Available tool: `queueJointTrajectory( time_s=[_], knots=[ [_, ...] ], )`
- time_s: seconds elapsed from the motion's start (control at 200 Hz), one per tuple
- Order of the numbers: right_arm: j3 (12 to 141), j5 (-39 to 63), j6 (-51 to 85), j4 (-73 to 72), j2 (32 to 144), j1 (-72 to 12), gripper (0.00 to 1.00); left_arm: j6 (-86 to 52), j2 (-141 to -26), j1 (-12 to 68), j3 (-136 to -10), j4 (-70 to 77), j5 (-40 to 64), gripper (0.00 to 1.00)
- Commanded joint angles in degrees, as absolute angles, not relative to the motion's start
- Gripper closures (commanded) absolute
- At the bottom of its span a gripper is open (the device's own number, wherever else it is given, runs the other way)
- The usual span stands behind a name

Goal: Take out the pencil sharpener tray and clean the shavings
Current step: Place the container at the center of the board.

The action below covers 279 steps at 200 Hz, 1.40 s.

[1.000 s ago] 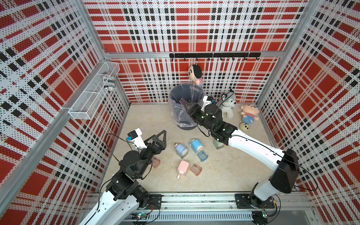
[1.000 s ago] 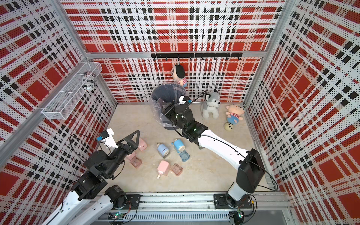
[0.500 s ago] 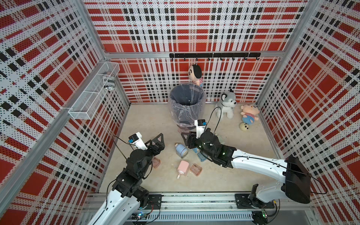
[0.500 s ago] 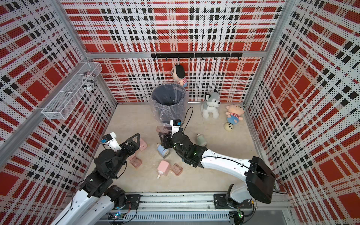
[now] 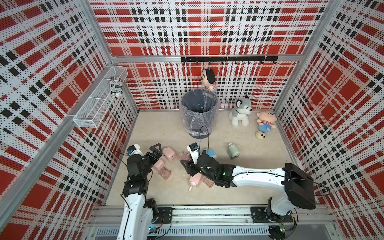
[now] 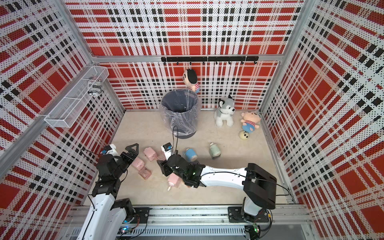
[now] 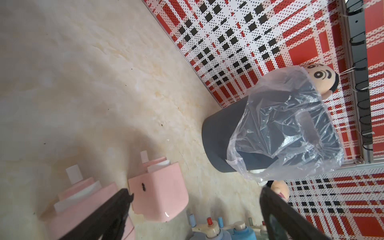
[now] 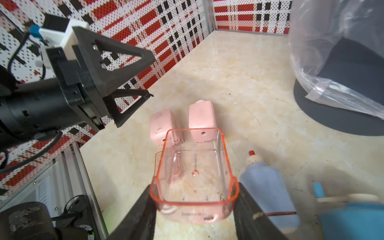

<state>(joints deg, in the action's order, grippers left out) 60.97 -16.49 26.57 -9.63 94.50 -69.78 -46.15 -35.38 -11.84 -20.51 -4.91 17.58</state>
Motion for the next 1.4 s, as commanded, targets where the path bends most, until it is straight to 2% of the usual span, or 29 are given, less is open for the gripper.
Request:
queueJointTrajectory(
  time_s=[0.0, 0.496, 0.747, 1.393],
  knots=[
    [66.5, -18.7, 22.7, -5.4, 98.7, -72.0, 0.47, -45.8, -35.0, -13.9, -20.8, -1.8, 22.8, 0.02],
    [82.3, -24.0, 21.7, 8.6, 114.5, -73.5, 0.46, -45.5, -33.5, -14.8, -20.9, -2.1, 22.4, 0.02],
    [85.9, -26.0, 22.4, 11.5, 119.3, -73.2, 0.46, -45.5, -33.1, -14.9, -20.8, -2.1, 22.7, 0.02],
    [86.4, -21.2, 27.3, 9.8, 125.5, -69.7, 0.43, -45.6, -32.7, -14.9, -20.9, -2.4, 22.4, 0.02]
  ],
)
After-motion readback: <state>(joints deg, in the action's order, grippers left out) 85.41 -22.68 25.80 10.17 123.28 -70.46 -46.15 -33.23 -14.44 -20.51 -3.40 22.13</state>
